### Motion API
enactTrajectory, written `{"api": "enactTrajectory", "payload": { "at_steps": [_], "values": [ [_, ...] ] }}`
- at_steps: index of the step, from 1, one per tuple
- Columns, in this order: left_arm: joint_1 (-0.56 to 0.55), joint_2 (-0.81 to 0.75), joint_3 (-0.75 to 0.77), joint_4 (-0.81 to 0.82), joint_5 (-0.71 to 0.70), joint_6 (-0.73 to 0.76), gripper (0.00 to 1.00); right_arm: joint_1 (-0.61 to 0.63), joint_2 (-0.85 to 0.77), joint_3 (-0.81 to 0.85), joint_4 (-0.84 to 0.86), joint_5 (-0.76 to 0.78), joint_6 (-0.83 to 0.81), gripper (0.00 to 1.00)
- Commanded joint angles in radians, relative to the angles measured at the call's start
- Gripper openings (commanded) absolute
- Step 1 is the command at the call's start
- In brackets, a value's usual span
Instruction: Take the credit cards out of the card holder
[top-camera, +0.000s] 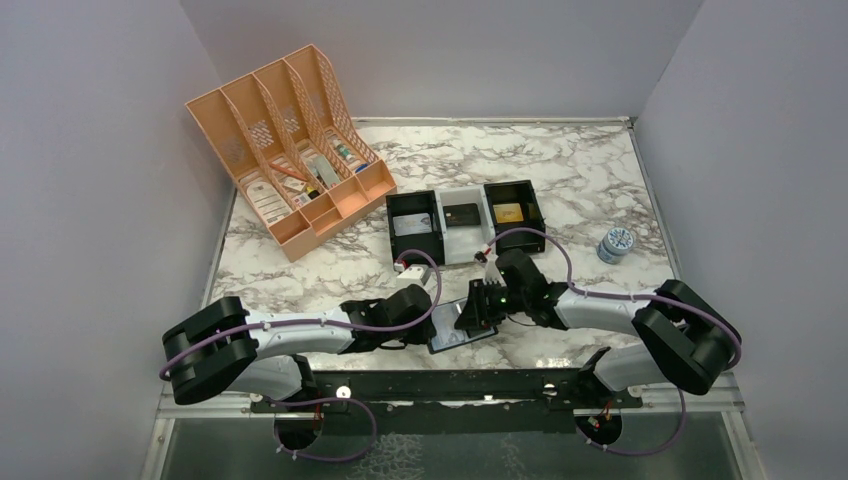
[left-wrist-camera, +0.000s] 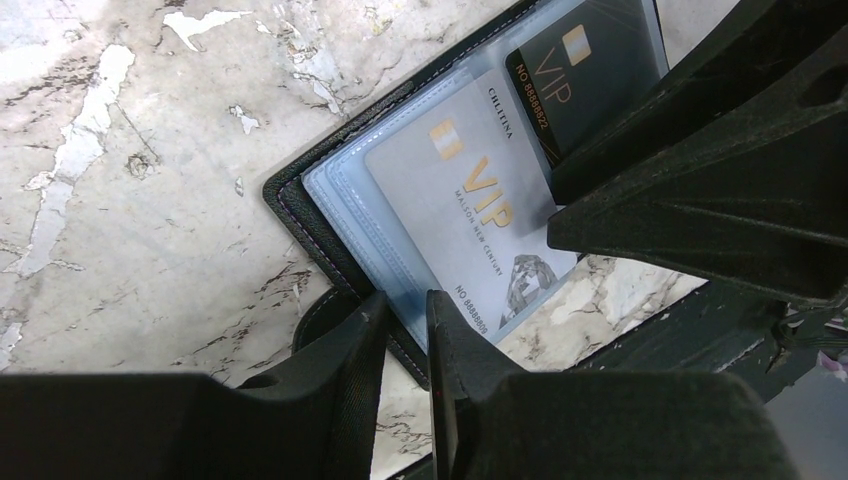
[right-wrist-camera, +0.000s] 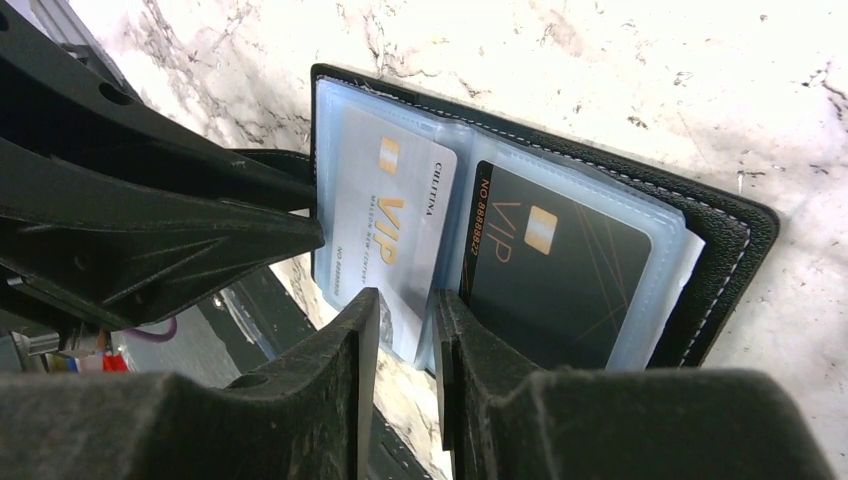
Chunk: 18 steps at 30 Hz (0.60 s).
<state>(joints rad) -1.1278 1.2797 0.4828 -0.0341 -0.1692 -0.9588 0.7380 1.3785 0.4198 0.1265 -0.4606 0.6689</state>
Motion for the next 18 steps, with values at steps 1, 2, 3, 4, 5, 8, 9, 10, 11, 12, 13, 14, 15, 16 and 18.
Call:
{"api": "enactTrajectory", "payload": {
  "at_steps": [1,2,3,4,5,8,9,10,11,12,13,14,15,16,18],
  "values": [
    [-0.006,0.005,-0.016,-0.020,-0.023,0.008,0.23,0.003,0.013,0.005,0.007,0.026,0.000,0.26],
    [-0.006,0.004,-0.018,-0.020,-0.023,0.008,0.23,0.003,0.017,-0.001,0.022,0.015,0.007,0.25],
    [-0.006,0.004,-0.017,-0.020,-0.023,0.008,0.23,0.003,0.019,-0.010,0.039,0.005,0.018,0.24],
    [-0.007,0.004,-0.017,-0.022,-0.021,0.008,0.22,0.003,0.018,-0.019,0.057,-0.001,0.028,0.23],
    [-0.006,0.004,-0.017,-0.022,-0.021,0.009,0.22,0.003,0.016,-0.026,0.070,-0.002,0.039,0.21],
    [-0.006,0.004,-0.017,-0.023,-0.021,0.009,0.21,0.003,-0.008,-0.046,0.099,0.019,0.075,0.15],
    [-0.007,0.003,-0.019,-0.025,-0.022,0.009,0.21,0.002,-0.021,-0.061,0.121,0.026,0.088,0.12],
    [-0.007,0.002,-0.018,-0.027,-0.023,0.009,0.21,0.002,-0.033,-0.070,0.134,0.029,0.098,0.10],
    [-0.006,0.001,-0.020,-0.026,-0.024,0.009,0.21,0.002,-0.040,-0.073,0.143,0.030,0.103,0.09],
    [-0.007,0.001,-0.020,-0.026,-0.024,0.008,0.21,0.002,-0.041,-0.070,0.143,0.023,0.104,0.07],
    [-0.007,0.000,-0.020,-0.027,-0.024,0.008,0.21,0.002,-0.039,-0.064,0.139,0.017,0.102,0.06],
    [-0.007,0.000,-0.020,-0.027,-0.024,0.008,0.21,0.002,-0.038,-0.061,0.139,0.008,0.102,0.04],
    [-0.007,-0.001,-0.020,-0.028,-0.024,0.008,0.21,0.001,-0.037,-0.062,0.148,-0.001,0.107,0.03],
    [-0.007,-0.003,-0.019,-0.028,-0.024,0.009,0.21,0.002,-0.037,-0.063,0.156,-0.008,0.112,0.02],
    [-0.007,-0.009,-0.019,-0.030,-0.028,0.008,0.21,0.002,-0.036,-0.067,0.168,-0.013,0.119,0.01]
  ]
}}
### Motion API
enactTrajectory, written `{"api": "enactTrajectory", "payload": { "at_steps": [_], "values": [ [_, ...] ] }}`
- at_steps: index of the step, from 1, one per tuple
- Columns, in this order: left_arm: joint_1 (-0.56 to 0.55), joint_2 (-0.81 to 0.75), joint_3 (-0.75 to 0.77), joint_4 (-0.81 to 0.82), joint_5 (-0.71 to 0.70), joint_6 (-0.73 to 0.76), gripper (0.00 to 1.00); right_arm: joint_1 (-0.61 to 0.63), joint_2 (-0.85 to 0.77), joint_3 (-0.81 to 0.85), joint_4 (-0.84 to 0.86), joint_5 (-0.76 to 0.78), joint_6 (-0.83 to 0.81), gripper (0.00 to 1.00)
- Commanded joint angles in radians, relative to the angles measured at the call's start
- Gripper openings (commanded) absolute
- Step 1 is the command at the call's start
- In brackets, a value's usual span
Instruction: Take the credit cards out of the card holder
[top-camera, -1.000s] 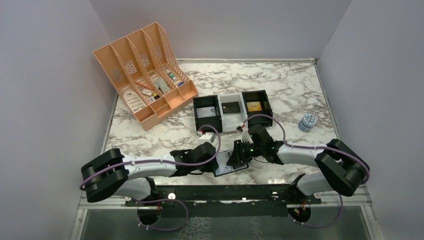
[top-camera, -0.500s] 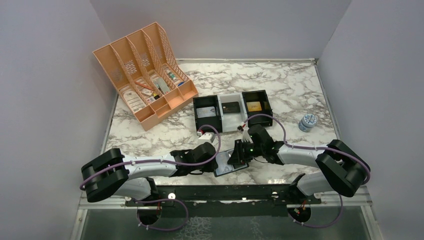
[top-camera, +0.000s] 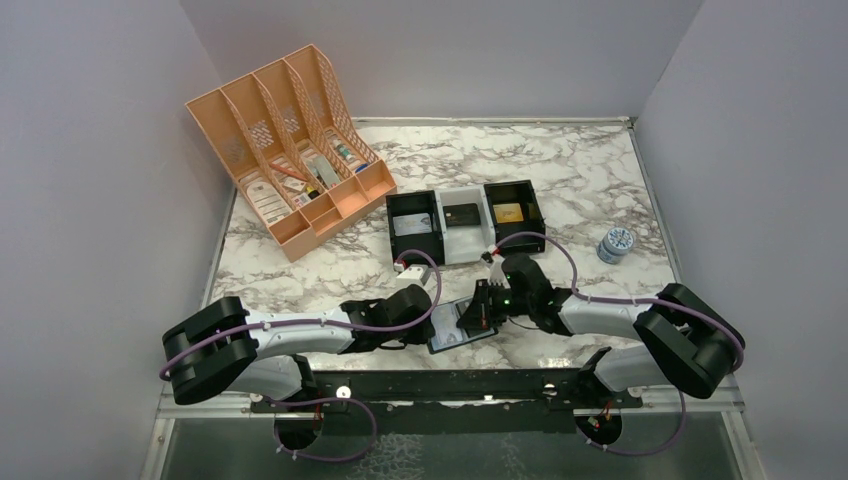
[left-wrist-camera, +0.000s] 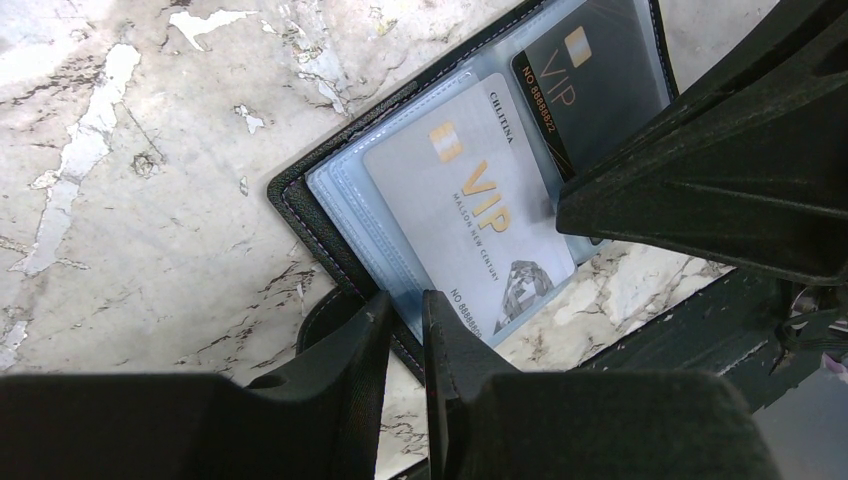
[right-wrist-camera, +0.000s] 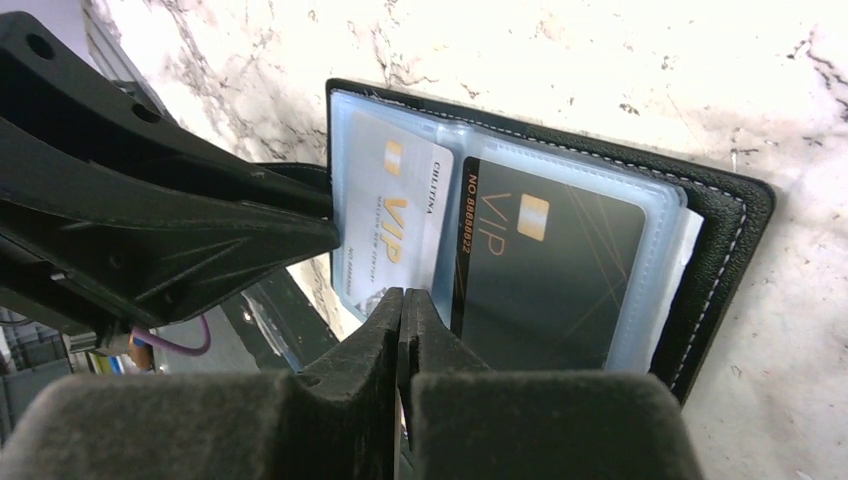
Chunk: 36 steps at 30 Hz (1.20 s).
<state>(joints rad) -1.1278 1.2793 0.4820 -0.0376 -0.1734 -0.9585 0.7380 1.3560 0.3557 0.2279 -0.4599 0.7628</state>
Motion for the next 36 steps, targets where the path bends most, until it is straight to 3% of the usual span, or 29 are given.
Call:
{"api": "enactTrajectory", "payload": {
  "at_steps": [1,5,13,19,30,36],
  "values": [
    [-0.007,-0.013,-0.019,-0.028,-0.024,0.007,0.22,0.002,-0.014,-0.004,0.066,-0.011,0.028,0.01],
    [-0.006,-0.037,-0.015,-0.037,-0.029,0.009,0.23,0.001,-0.003,0.012,0.009,0.031,0.014,0.05],
    [-0.007,-0.111,0.013,-0.053,-0.027,0.022,0.36,0.001,0.008,0.020,-0.033,0.076,-0.011,0.17],
    [-0.010,-0.087,0.034,0.004,0.022,0.062,0.39,0.001,0.029,0.011,-0.004,0.068,0.004,0.18],
    [-0.031,0.074,0.026,0.028,0.014,0.031,0.21,0.001,0.039,-0.020,0.073,0.039,0.052,0.14],
    [-0.033,0.080,0.006,-0.016,-0.021,0.009,0.20,0.001,0.003,-0.024,0.085,0.034,0.071,0.07]
  ]
}}
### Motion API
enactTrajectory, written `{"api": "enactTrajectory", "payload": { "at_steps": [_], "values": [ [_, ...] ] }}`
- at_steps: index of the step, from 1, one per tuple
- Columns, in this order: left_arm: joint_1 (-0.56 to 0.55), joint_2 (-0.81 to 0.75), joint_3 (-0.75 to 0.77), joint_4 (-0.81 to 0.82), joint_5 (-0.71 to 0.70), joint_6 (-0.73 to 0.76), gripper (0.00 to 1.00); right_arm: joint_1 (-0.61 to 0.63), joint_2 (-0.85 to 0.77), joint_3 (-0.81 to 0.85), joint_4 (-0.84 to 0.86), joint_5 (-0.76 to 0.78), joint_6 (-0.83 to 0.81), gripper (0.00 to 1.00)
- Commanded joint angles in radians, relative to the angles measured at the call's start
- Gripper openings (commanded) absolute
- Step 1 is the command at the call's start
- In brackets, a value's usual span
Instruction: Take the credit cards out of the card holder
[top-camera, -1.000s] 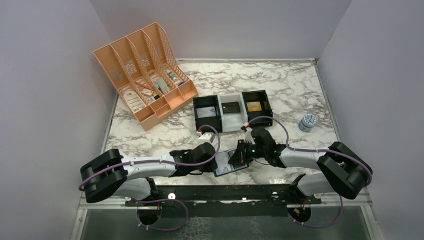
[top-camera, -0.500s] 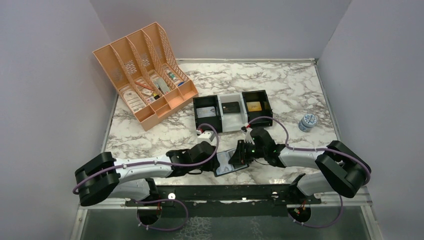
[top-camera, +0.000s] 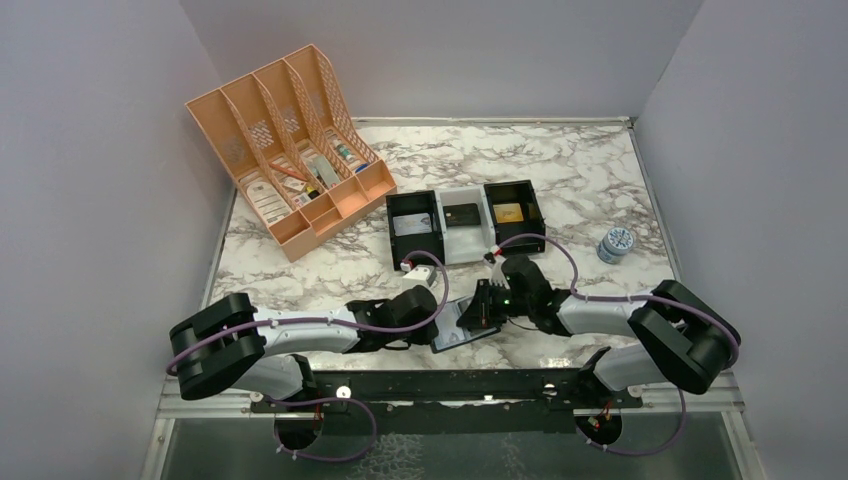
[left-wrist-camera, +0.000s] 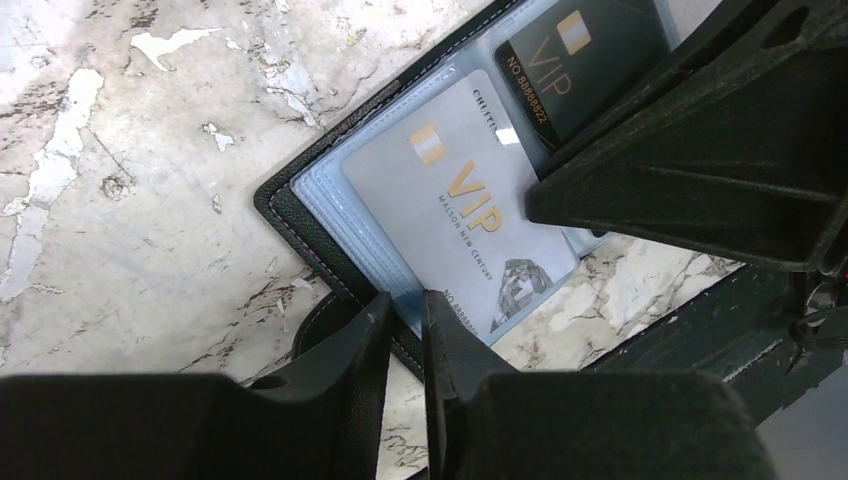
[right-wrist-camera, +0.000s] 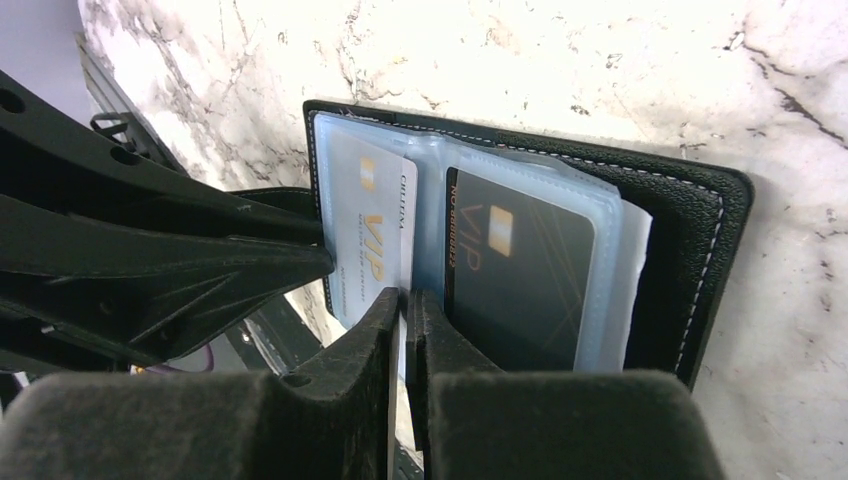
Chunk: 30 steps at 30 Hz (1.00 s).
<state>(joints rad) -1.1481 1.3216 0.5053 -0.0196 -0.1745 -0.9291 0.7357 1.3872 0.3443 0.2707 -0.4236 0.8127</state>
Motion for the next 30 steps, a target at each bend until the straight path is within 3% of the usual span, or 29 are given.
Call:
{"api": "enactTrajectory", "payload": {
  "at_steps": [1,12,30],
  "values": [
    [-0.013,0.037,-0.016,-0.043,-0.025,-0.020,0.19,0.003,-0.040,-0.013,0.041,-0.001,0.022,0.06],
    [-0.012,0.027,-0.018,-0.084,-0.065,-0.027,0.17,-0.012,-0.120,-0.011,-0.029,0.017,-0.016,0.01],
    [-0.013,-0.014,-0.038,-0.089,-0.076,-0.022,0.17,-0.061,-0.101,0.024,-0.061,-0.153,-0.090,0.04]
  ]
}}
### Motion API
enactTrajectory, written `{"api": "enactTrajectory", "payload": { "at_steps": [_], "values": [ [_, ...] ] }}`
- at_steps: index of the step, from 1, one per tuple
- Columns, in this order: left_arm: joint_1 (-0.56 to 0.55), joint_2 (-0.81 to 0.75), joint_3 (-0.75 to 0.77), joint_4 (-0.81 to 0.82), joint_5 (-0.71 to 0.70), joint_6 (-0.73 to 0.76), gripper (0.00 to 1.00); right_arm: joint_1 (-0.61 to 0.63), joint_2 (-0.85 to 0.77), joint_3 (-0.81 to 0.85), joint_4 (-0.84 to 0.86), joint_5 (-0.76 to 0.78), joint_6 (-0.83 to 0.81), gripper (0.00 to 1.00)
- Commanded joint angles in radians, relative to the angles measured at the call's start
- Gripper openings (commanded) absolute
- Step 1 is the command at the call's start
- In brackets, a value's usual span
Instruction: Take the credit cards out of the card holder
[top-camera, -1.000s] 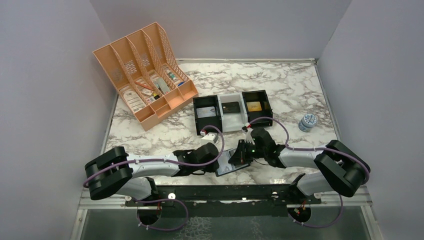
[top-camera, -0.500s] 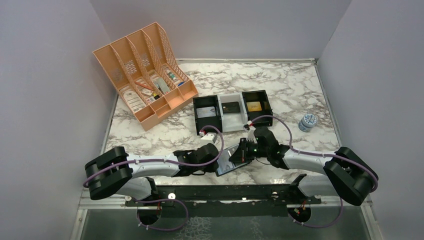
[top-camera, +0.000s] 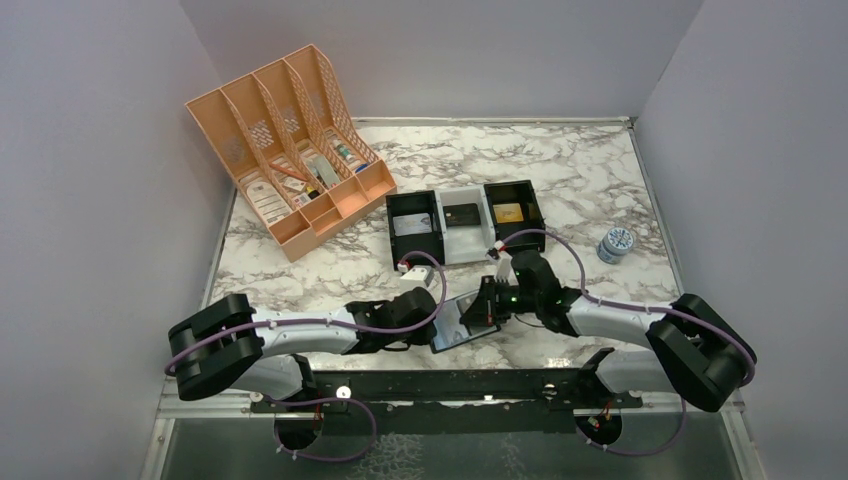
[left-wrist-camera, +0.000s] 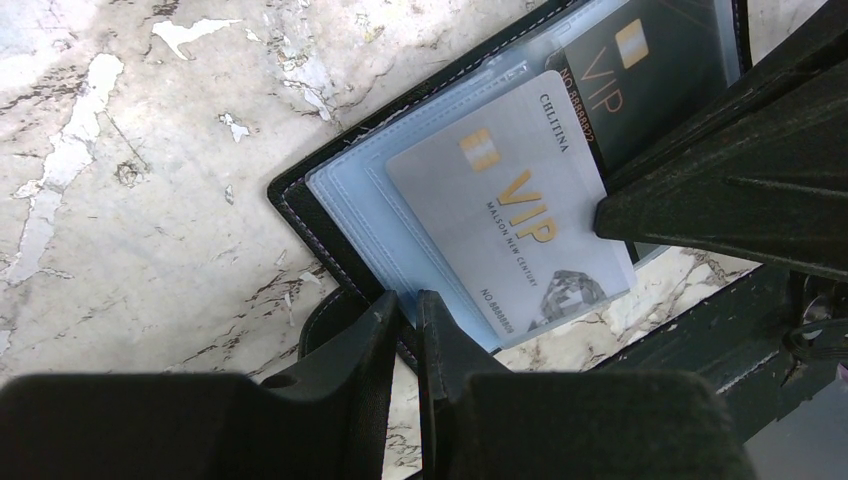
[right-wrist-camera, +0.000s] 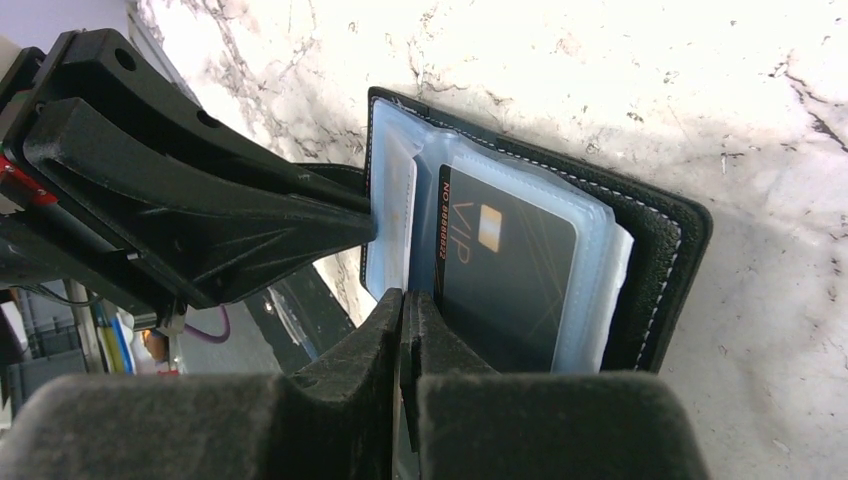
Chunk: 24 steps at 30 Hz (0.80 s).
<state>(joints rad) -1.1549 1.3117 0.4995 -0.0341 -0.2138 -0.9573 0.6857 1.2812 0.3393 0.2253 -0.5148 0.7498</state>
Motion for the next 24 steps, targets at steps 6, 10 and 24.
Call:
{"api": "enactTrajectory", "payload": {
  "at_steps": [6,10,24],
  "values": [
    [-0.007,-0.006,-0.025,-0.074,-0.032,0.018,0.17,-0.024,0.068,0.051,-0.030,-0.100,-0.046,0.05],
    [-0.008,-0.028,-0.018,-0.075,-0.027,0.017,0.20,-0.025,0.089,0.052,-0.059,-0.022,-0.046,0.05],
    [-0.013,-0.111,0.031,0.058,0.046,0.067,0.41,-0.025,0.090,-0.004,0.026,0.002,0.011,0.05]
  ]
}}
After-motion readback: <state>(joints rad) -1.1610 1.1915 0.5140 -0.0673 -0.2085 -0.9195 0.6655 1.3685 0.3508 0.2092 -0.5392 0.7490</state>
